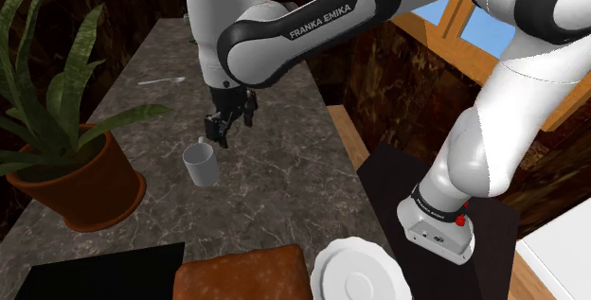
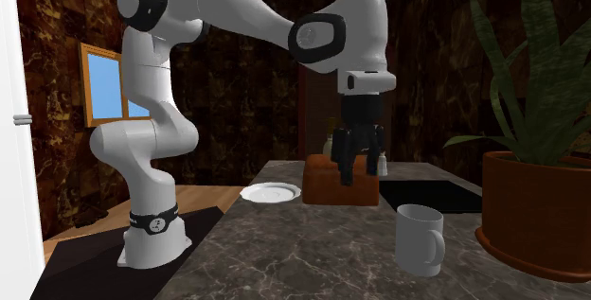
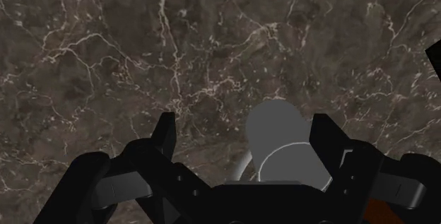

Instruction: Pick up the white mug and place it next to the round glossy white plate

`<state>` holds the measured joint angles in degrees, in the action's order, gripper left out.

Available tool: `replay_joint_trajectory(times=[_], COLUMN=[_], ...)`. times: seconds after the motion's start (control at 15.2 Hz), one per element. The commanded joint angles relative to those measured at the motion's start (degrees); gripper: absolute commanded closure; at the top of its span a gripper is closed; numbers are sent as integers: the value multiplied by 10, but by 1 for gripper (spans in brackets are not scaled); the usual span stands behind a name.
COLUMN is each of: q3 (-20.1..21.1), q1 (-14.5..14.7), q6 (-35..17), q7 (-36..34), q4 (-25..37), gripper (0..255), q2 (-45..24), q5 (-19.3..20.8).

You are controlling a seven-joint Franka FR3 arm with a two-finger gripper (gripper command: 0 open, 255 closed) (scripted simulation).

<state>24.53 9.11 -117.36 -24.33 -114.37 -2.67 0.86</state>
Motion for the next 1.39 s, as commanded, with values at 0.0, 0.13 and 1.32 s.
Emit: replay_joint_trajectory(times=[0.0,0.13,1.32], q3=[7,10,-9], q1=[11,26,103], q6=[-8,-8,-28], q7=[-25,-50,-120], q4=[36,78,233], gripper=[0,0,0], q2=[-46,-91,-277], q5=[29,57,157])
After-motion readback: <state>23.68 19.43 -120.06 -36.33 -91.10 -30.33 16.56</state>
